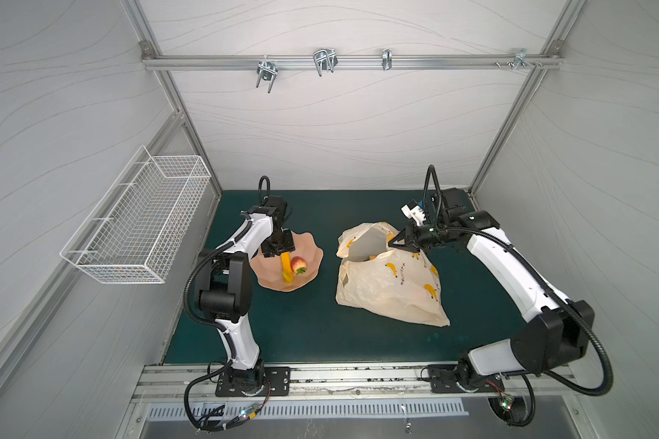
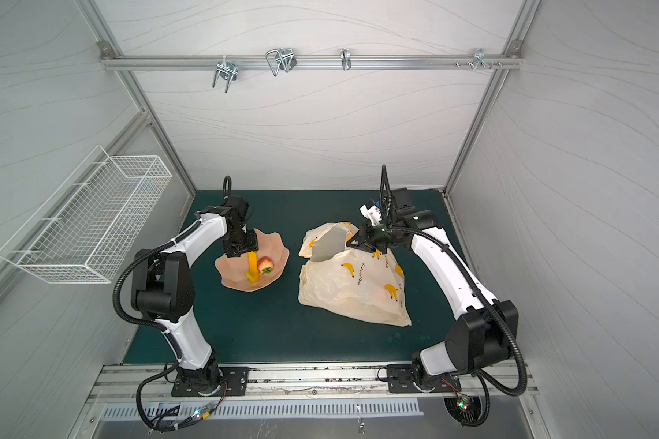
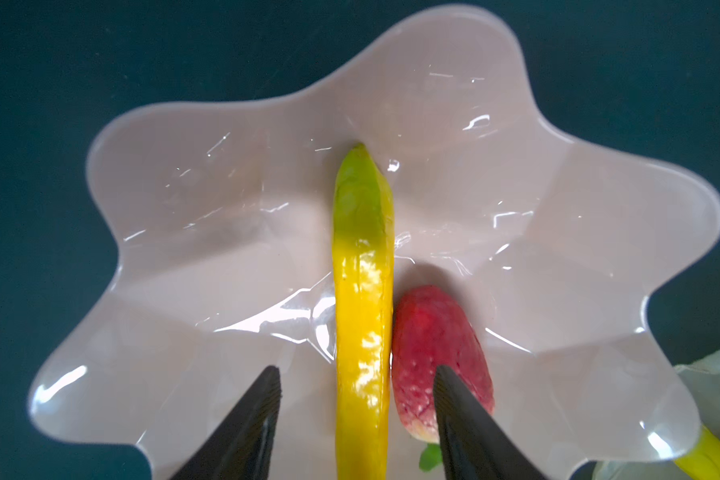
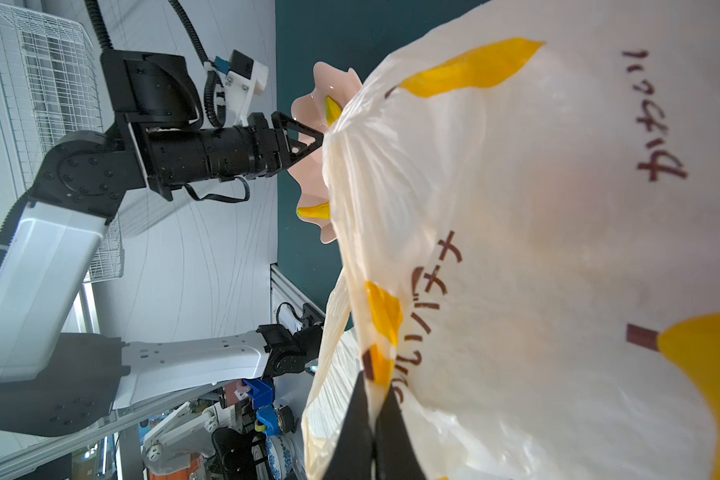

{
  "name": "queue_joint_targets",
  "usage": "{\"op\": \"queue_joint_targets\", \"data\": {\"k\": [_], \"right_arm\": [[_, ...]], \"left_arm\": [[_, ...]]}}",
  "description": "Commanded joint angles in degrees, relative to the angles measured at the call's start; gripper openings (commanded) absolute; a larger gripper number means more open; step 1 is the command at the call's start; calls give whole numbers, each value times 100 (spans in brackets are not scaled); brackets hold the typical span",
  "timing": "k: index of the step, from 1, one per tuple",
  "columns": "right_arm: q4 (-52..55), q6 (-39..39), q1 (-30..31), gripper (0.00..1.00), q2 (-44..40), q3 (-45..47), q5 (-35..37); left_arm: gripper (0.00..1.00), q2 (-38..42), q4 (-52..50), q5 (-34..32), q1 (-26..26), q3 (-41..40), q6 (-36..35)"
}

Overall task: Place the fruits into the plastic bag
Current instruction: Pick up the fruit from the plate.

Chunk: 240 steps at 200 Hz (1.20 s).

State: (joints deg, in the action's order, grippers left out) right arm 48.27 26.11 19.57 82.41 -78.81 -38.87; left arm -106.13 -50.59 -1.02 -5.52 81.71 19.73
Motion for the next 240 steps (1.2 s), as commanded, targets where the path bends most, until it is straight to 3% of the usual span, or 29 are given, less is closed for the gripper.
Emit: {"op": "queue_joint_targets", "data": {"k": [1, 89, 139, 193, 240], "right_arm": [[156, -106, -34, 0, 1, -146, -7], [253, -121, -37, 0, -23, -231, 10], [279, -122, -33, 0, -54, -205, 49], [262, -114, -37, 0, -67, -193, 64], [286, -115, -33, 0, -102, -199, 46]], "left_arm": [[60, -203, 282, 104, 73, -50, 59], [51, -605, 694, 413, 205, -300, 181], [30, -699, 507, 480, 233, -181, 3], [20, -138, 156, 319, 287, 117, -275], [16, 392, -267, 499, 295, 1019, -531]]}}
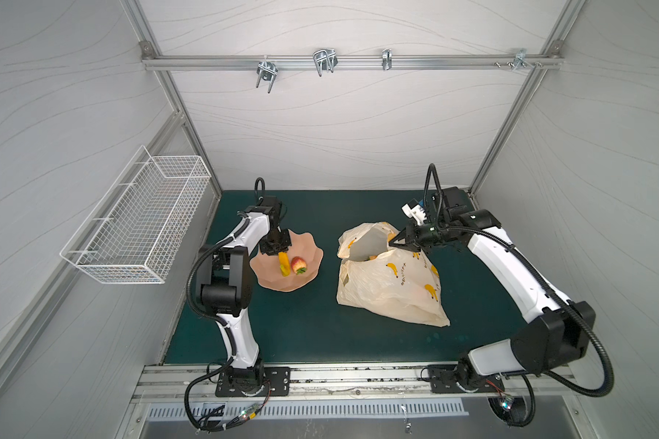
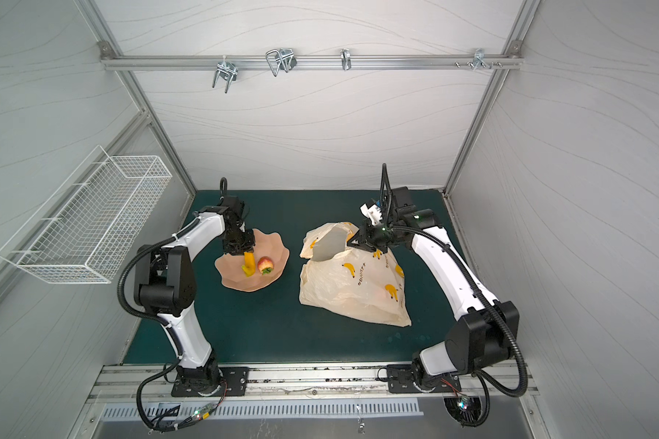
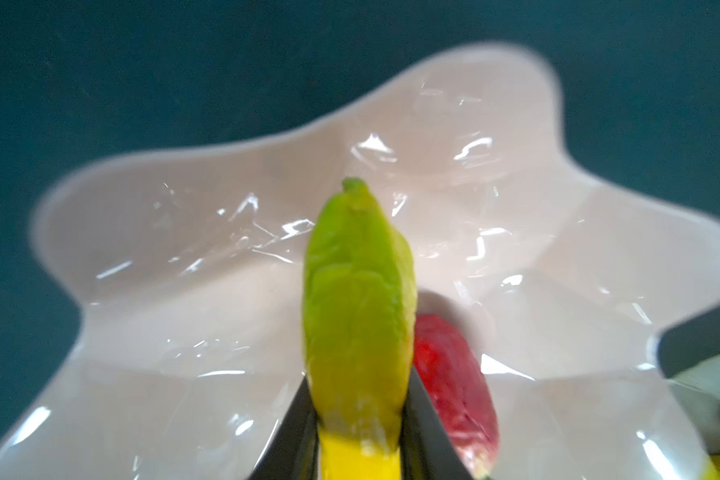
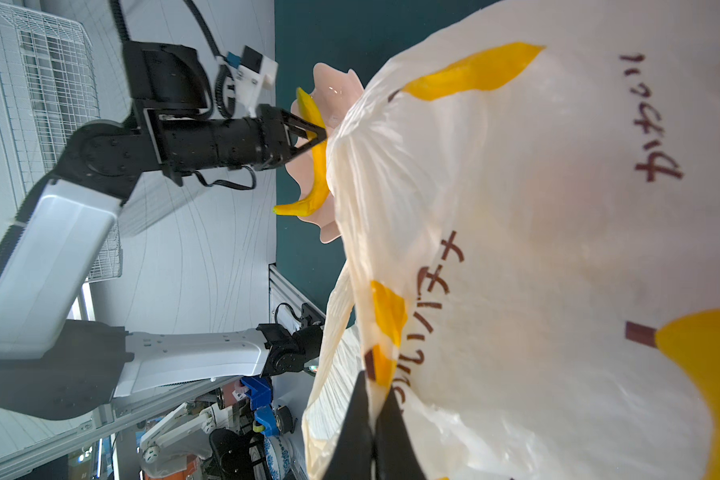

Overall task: Place the fruits into the plastic bag
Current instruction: Pick up the fruit from the plate, then place the fruit in the plastic bag.

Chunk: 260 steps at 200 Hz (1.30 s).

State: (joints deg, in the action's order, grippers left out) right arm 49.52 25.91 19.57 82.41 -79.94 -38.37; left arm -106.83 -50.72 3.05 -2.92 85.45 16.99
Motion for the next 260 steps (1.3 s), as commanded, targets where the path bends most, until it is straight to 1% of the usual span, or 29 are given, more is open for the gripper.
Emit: {"op": "queue_joint_targets", "data": {"k": [1, 22, 48, 66, 81, 95, 112, 119, 138, 156, 182, 199, 221, 260], "right_arm": [[162, -99, -33, 0, -107, -89, -8], [172, -97, -39, 0, -118, -82, -13], [182, -103, -33, 0, -138, -68, -15], [189, -103, -33, 0, -140, -72, -21], [192, -107, -34, 0, -138, -72, -29], [199, -122, -38, 0, -138, -68, -23], [205, -130, -37, 0, -138, -71, -27], [207, -132, -33, 0, -138, -79, -22], [227, -143, -34, 0, -138, -77, -38], [233, -156, -34, 0, -125, -88, -39], [240, -151, -39, 0, -133, -101, -48], [238, -166, -39, 0, -124, -99, -55], [243, -174, -33, 0, -103, -108, -66], [278, -200, -33, 0, -106, -109, -80]], "left_arm": [[16, 479, -250, 100, 31, 669, -262], [16, 819, -48, 537, 29, 907, -528], [16, 1238, 580, 1109, 24, 711, -942], [16, 1400, 847, 1227, -20, 521, -1158], [15, 1466, 869, 1387, -49, 462, -1287], [15, 1559, 999, 1507, -158, 342, -1473], [15, 1687, 1179, 1691, -388, 198, -1768], [15, 1750, 1184, 1899, -508, 160, -1950], [13, 2031, 1504, 2167, -997, -124, -2480], [12, 2204, 1740, 2223, -1468, -372, -2919], [12, 2177, 1589, 2414, -1901, -463, -3325], [11, 2187, 1578, 2386, -2157, -554, -3581], [10, 2091, 1544, 2279, -2365, -563, -3727], [10, 1862, 1603, 2243, -2624, -568, -3738]]}}
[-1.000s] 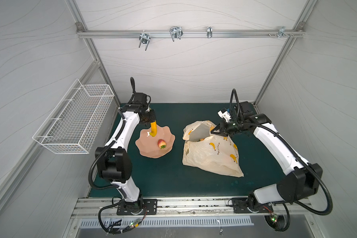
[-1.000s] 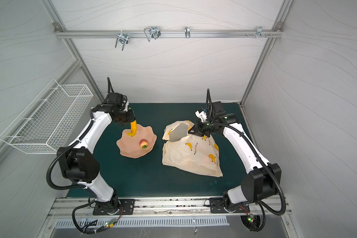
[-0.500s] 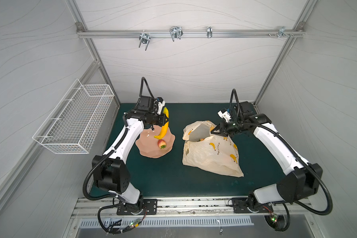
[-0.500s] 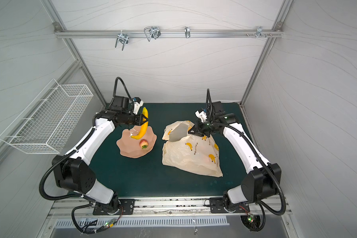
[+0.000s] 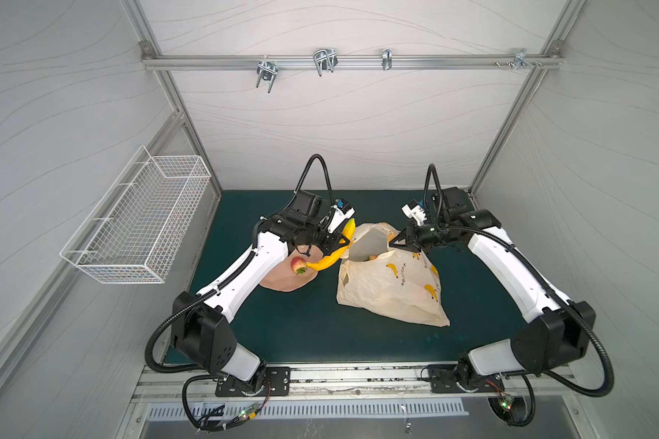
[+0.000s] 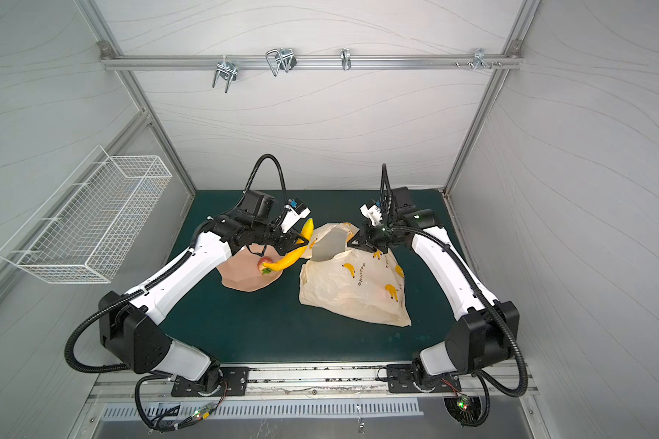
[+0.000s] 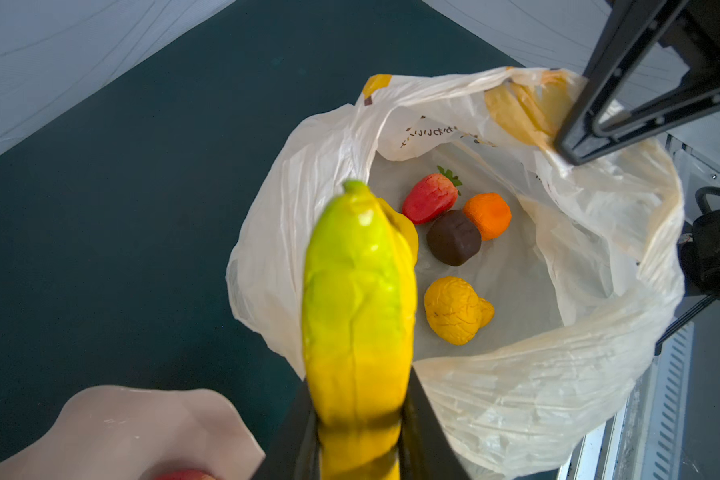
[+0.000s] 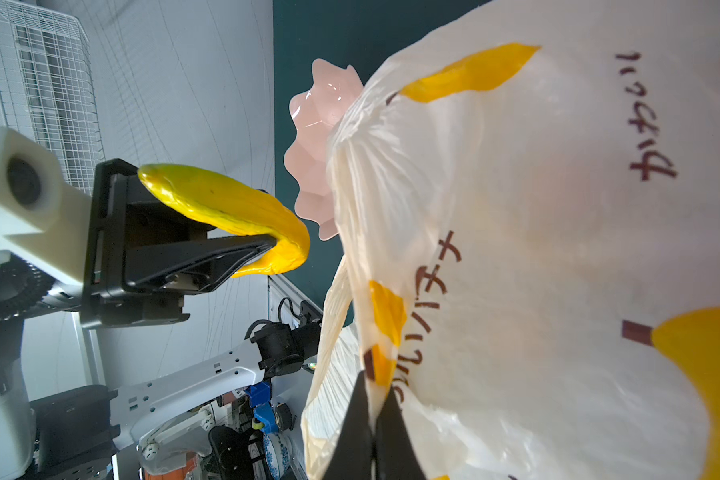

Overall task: Place the fruits into the plastic bag
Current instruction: Place the fruit in the plastic bag.

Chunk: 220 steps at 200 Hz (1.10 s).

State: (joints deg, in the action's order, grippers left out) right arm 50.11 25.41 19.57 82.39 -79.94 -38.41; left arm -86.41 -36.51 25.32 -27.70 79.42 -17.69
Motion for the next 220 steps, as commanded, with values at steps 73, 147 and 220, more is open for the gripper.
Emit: {"op": "queue_joint_targets", "data": {"k": [73, 147, 220], "right_arm": [[254, -188, -35, 0, -119, -111, -149], [38, -87, 18, 0, -131, 1, -305], [-425, 192, 176, 0, -159, 213, -474]], "left_arm": [[10, -1221, 437, 184, -621, 381, 3], [8, -2069, 852, 468, -840, 942, 656], [7, -3026, 1499, -28, -1068, 1685, 3158]]}}
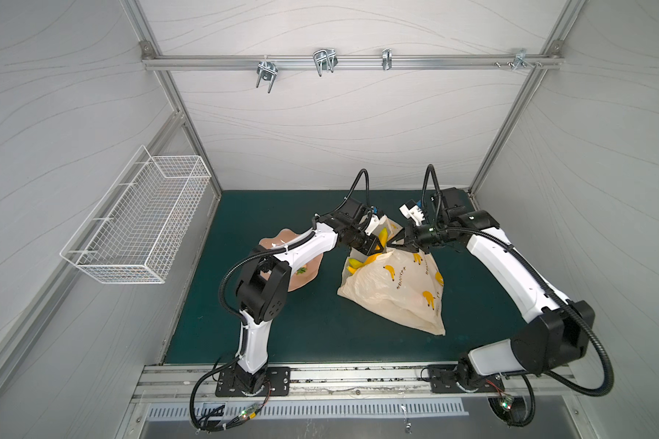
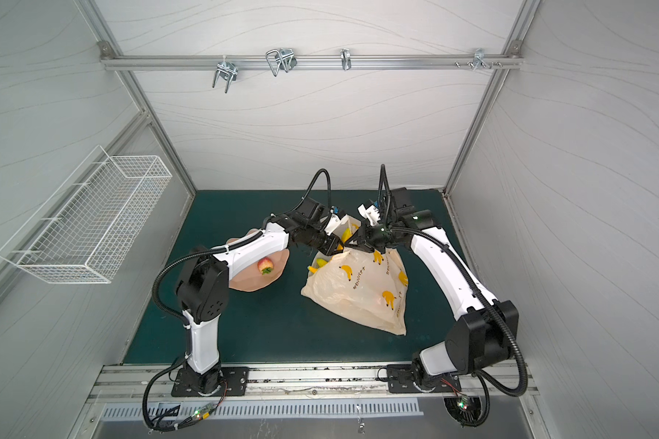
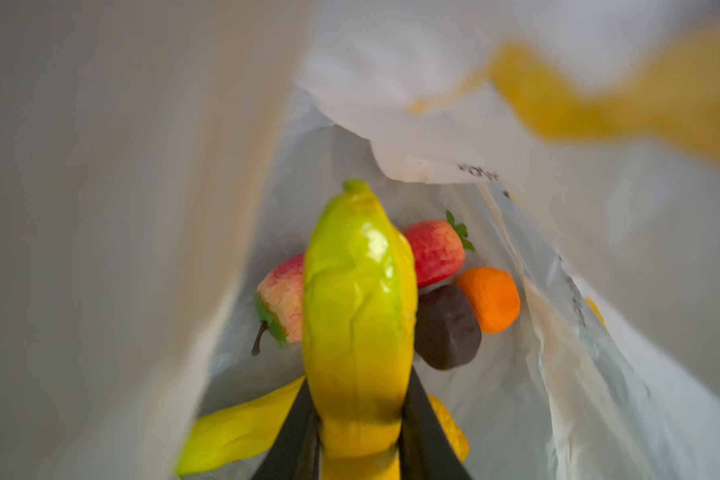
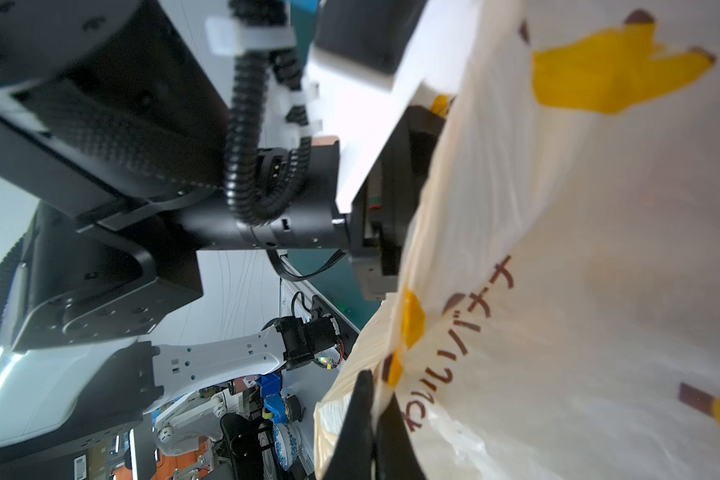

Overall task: Place the fruits into the plastic bag
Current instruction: Place the fruit in the plastic bag.

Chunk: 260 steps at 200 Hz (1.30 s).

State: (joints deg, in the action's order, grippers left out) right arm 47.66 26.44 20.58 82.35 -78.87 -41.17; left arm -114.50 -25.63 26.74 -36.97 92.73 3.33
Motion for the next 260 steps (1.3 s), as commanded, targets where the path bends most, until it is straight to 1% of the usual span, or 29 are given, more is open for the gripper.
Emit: {"op": "queue_joint_targets", "data": {"k": [1, 28, 43, 59, 83, 93, 119, 133, 144, 175, 206, 224, 238, 260], "right_arm": [[-188, 94, 77, 0, -156, 112, -203], [-386, 183, 76, 0, -176, 237, -300], [-433, 195, 77, 0, -193, 271, -325], [-466, 154, 63, 0, -211, 299, -340], [-466, 59, 39, 0, -189, 300, -378], [-459, 17, 30, 0, -167, 273, -393], [-489, -9, 17, 0, -145, 245, -430], [-538, 26, 26, 0, -122, 227, -461], [-580, 57, 35, 0, -95, 215, -466], [-608, 97, 62, 0, -44, 131, -462], [-635, 128, 100, 0, -21, 89, -415], [-627, 136, 96, 0, -42, 83, -399], [-620, 125, 104, 0, -66, 81, -389], [-594, 111, 102, 0, -87, 65, -381]], "left_arm": [[7, -220, 423, -174, -147, 361, 1069], [8, -353, 453, -340, -416, 504, 1517], [9, -357, 426, -244, -459, 488, 1876], [9, -256, 470, 14, -452, 327, 2255], [13, 52, 692, 660, -460, -143, 2779], [15, 228, 729, 743, -460, -350, 2883], [25, 603, 1024, 948, -458, -844, 3186], [31, 645, 1297, 1094, -486, -1014, 3553], [34, 624, 1316, 1115, -534, -1041, 3692], [46, 607, 1088, 1011, -595, -1070, 3841], [63, 622, 954, 1039, -610, -1025, 3834], [73, 675, 627, 928, -586, -951, 3712], [78, 793, 479, 799, -471, -968, 3665], [83, 1094, 375, 659, -131, -1071, 3746]]}}
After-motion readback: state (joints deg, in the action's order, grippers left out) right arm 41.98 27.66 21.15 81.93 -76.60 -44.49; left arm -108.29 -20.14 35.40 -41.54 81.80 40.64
